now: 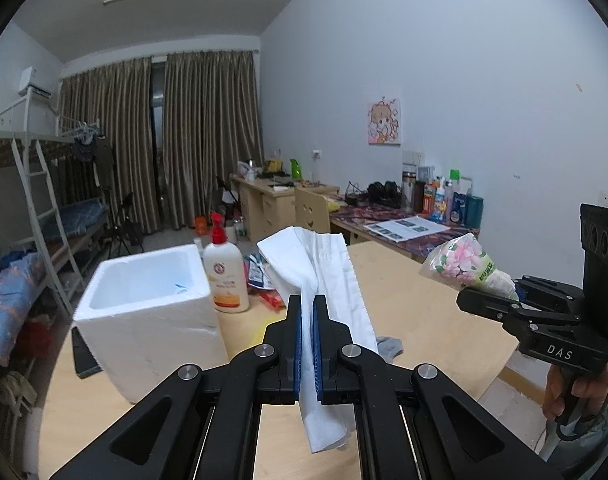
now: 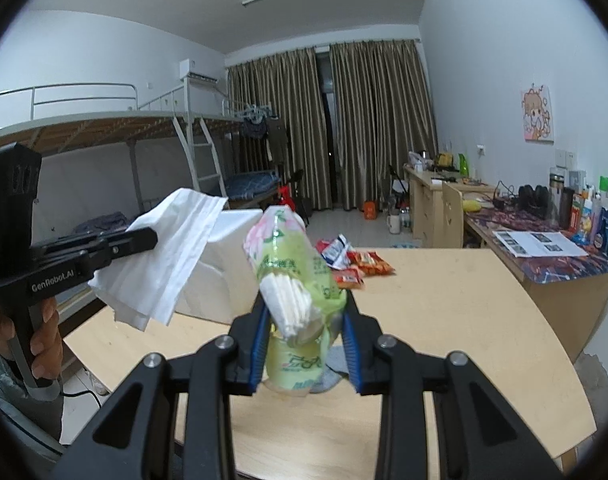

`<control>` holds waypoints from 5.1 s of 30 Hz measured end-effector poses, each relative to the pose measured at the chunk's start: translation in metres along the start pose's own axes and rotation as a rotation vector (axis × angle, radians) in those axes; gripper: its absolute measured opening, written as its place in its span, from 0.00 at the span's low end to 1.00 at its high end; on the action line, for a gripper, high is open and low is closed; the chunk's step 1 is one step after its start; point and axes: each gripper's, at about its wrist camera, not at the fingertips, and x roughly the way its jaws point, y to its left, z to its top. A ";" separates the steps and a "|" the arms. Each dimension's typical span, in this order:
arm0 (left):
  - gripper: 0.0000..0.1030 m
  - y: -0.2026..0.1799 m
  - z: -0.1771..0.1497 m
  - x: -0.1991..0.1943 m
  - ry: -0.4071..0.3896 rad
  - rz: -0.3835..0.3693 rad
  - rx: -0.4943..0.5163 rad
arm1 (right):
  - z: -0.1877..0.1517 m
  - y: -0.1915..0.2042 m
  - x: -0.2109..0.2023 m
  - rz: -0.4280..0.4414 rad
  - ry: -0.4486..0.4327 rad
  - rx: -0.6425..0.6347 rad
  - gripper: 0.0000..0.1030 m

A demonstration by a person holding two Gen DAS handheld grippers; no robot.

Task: Organize soft objects
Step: 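Carry the white tissue and tissue pack with both grippers to the foam box, then open the left gripper to drop the white tissue into the foam box, then lower the tissue pack into the foam box and open the right gripper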

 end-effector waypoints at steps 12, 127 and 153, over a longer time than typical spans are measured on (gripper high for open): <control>0.05 0.022 -0.002 -0.032 -0.032 0.076 -0.020 | 0.011 0.024 0.011 0.079 -0.027 -0.023 0.36; 1.00 0.214 0.031 0.088 -0.016 0.312 -0.152 | 0.081 0.110 0.210 0.246 0.156 -0.124 0.36; 1.00 0.234 0.018 0.052 -0.027 0.383 -0.189 | 0.082 0.137 0.247 0.275 0.187 -0.162 0.38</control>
